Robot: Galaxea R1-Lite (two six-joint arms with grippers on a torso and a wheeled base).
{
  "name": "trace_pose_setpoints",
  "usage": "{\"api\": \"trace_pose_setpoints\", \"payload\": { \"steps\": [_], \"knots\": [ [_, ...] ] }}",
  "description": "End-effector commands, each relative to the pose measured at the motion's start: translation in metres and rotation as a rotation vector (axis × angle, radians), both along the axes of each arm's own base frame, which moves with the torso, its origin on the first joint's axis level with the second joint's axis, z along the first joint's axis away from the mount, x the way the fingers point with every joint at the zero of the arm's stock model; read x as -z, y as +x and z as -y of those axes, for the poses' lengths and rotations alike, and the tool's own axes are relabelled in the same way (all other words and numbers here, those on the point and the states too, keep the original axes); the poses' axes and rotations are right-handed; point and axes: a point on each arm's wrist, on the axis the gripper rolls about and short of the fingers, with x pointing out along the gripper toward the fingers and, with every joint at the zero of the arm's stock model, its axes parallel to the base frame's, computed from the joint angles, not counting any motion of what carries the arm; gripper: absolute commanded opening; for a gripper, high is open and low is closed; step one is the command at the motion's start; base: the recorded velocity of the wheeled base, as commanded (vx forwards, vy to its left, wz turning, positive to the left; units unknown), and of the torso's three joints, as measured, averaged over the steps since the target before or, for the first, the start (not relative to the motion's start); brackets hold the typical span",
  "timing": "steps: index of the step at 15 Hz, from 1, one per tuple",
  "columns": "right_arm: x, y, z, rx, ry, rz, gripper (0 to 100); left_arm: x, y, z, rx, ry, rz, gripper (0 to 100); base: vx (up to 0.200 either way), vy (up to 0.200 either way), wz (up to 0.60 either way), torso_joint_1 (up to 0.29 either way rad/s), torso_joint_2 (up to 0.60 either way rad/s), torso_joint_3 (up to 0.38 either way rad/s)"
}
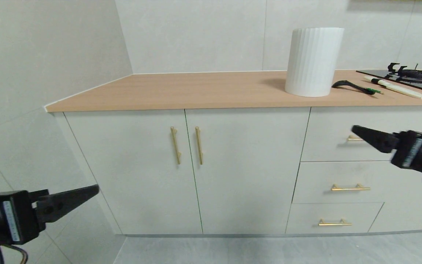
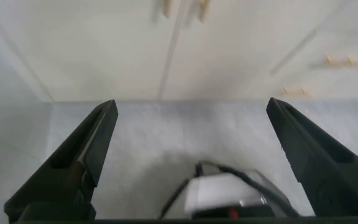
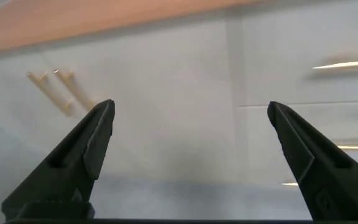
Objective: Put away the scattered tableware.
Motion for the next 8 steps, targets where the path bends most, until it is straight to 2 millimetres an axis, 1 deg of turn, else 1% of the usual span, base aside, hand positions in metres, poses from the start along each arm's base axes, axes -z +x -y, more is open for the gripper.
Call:
{"api": "trace_pose_setpoints", "payload": {
  "steps": [1,2,3,4,5,6,7,8],
  "knots": [
    [0.01,-0.111,0.06,0.143,-0.055,0.161,100,-0.002,-0.06,-0.031,-0.082,-0.052,0.198,100,0.0,0.0,0.0,0.0,0.0,0.0],
    [0.012,-0.132,0.066,0.148,-0.06,0.17,100,0.003,-0.076,-0.039,-0.107,-0.038,0.25,100,0.0,0.0,0.0,0.0,0.0,0.0],
    [0.018,-0.163,0.076,0.167,-0.099,0.189,100,0.014,-0.098,-0.048,-0.125,-0.016,0.32,100,0.0,0.0,0.0,0.0,0.0,0.0],
    [0.018,-0.163,0.076,0.167,-0.099,0.189,100,0.014,-0.098,-0.048,-0.125,-0.016,0.32,100,0.0,0.0,0.0,0.0,0.0,0.0],
    [0.036,-0.207,0.085,0.25,-0.162,0.227,100,0.04,-0.128,-0.056,-0.178,0.034,0.401,100,0.0,0.0,0.0,0.0,0.0,0.0],
    [0.04,-0.214,0.086,0.268,-0.171,0.235,100,0.045,-0.133,-0.057,-0.197,0.044,0.416,100,0.0,0.0,0.0,0.0,0.0,0.0],
    [0.049,-0.232,0.085,0.323,-0.195,0.24,100,0.057,-0.145,-0.058,-0.231,0.047,0.454,100,0.0,0.0,0.0,0.0,0.0,0.0],
    [0.053,-0.233,0.084,0.361,-0.197,0.217,100,0.061,-0.15,-0.058,-0.253,0.049,0.468,100,0.0,0.0,0.0,0.0,0.0,0.0]
  ]
}}
